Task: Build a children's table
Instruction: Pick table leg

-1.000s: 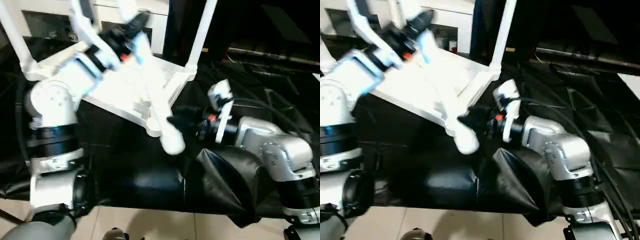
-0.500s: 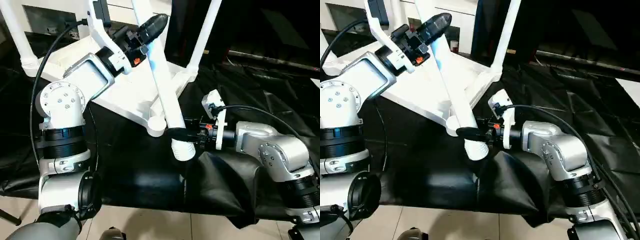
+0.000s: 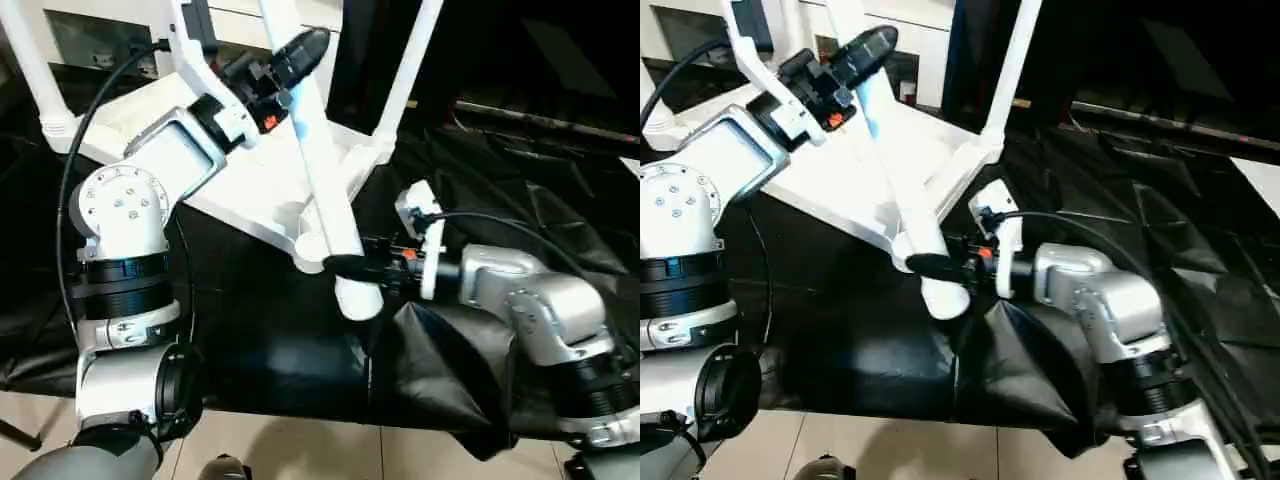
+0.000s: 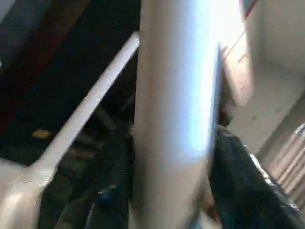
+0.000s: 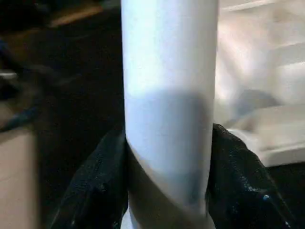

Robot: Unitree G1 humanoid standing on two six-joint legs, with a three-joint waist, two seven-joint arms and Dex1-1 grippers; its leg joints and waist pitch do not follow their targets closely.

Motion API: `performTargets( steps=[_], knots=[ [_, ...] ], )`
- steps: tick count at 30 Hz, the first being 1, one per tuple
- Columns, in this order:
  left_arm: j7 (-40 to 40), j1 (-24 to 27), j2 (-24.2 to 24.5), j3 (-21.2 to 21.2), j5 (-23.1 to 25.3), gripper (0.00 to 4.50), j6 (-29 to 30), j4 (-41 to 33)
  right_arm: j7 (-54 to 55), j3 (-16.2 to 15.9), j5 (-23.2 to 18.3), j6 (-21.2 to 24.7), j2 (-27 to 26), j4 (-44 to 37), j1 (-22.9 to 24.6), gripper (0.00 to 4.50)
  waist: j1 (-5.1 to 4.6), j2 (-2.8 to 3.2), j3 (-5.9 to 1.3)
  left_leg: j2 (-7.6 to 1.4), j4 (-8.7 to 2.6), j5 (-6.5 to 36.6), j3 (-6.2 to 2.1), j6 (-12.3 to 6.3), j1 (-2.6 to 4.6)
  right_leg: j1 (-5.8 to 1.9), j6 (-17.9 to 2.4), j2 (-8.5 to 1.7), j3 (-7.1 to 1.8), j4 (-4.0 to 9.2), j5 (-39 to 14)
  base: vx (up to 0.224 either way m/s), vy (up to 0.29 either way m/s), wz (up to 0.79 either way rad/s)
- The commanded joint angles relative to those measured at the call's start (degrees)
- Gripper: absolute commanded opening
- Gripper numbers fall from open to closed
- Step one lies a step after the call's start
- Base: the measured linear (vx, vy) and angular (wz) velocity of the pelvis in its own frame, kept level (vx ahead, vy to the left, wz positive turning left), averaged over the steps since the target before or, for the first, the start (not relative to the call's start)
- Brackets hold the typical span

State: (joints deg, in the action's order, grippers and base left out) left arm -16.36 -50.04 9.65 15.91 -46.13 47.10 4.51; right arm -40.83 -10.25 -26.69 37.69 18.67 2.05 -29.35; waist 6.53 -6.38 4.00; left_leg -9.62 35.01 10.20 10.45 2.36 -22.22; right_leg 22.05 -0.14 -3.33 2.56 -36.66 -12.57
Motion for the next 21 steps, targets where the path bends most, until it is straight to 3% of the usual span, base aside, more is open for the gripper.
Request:
performTargets(
  steps=[1, 2, 3, 4, 5, 6, 12, 21],
  knots=[
    [2.1, 2.2, -0.2, -5.4, 5.5, 2.60, -0.3, -1.0, 3.9, 1.7, 2.5, -2.6, -0.5, 1.4, -0.6, 1.91, -0.04, 1.25, -4.34, -3.79, -4.03, 3.8, -1.41, 3.18, 1.79, -2.53, -11.5, -5.11, -2.79, 3.65, 0.5, 0.000, 0.000, 0.00],
    [6.3, 3.5, -2.3, -5.8, 7.8, 2.78, -1.5, -0.6, 7.1, 2.7, 3.3, -3.5, -2.6, 2.3, -1.1, 1.90, -0.21, 1.55, -4.25, -3.82, -4.18, 4.8, -1.45, 3.96, 1.73, -2.53, -11.1, -5.06, -2.82, 3.67, 0.3, 0.000, 0.000, 0.00],
    [6.3, 3.5, -2.3, -5.8, 7.8, 2.78, -1.5, -0.6, 7.1, 2.7, 3.3, -3.5, -2.6, 2.3, -1.1, 1.90, -0.32, 1.40, -4.32, -3.83, -4.20, 5.0, -1.46, 4.07, 1.75, -2.59, -11.1, -5.01, -2.81, 3.71, 0.5, 0.000, 0.000, 0.00],
    [8.2, 4.5, -3.3, -6.5, 8.7, 2.82, -1.1, -0.4, 9.1, 2.9, 4.2, -4.4, -3.7, 3.0, -1.6, 1.90, -0.20, 1.78, -4.43, -3.82, -4.20, 5.2, -1.55, 4.21, 1.88, -2.63, -11.1, -5.02, -2.77, 3.58, 1.3, 0.000, 0.000, 0.00],
    [8.6, 4.9, -3.5, -6.8, 8.9, 2.92, -1.0, -0.3, 9.6, 2.9, 4.5, -4.8, -3.9, 3.1, -1.8, 1.90, -0.33, 1.58, -4.41, -3.78, -4.22, 5.1, -1.54, 4.29, 1.68, -2.67, -11.0, -4.99, -2.78, 3.62, 1.8, 0.000, 0.000, 0.00],
    [9.6, 6.0, -4.3, -8.0, 9.8, 2.94, -1.2, -0.4, 11.2, 2.7, 5.8, -6.0, -4.7, 3.8, -2.3, 1.90, -0.19, 1.86, -4.48, -3.67, -4.20, 5.3, -1.57, 4.50, 1.78, -2.76, -10.9, -4.99, -2.75, 3.56, 2.2, 0.000, 0.000, 0.00],
    [12.7, 7.3, -8.0, -8.3, 12.5, 2.94, -3.9, 1.3, 15.3, 1.6, 10.0, -9.9, -7.3, 6.0, -3.9, 1.90, -0.51, 1.71, -4.39, -3.60, -4.24, 5.7, -1.55, 4.58, 1.68, -2.79, -10.2, -4.82, -2.83, 3.61, 3.4, 0.000, 0.000, 0.00],
    [16.5, 6.5, -9.5, -5.4, 13.8, 2.17, -8.1, 3.6, 17.1, 0.2, 12.4, -11.8, -9.2, 6.4, -4.1, 1.90, -0.93, 1.87, -4.36, -3.63, -4.31, 6.7, -1.69, 4.40, 1.75, -2.79, -9.9, -4.77, -2.81, 3.67, 3.8, 0.000, 0.000, 0.00]
  ],
)
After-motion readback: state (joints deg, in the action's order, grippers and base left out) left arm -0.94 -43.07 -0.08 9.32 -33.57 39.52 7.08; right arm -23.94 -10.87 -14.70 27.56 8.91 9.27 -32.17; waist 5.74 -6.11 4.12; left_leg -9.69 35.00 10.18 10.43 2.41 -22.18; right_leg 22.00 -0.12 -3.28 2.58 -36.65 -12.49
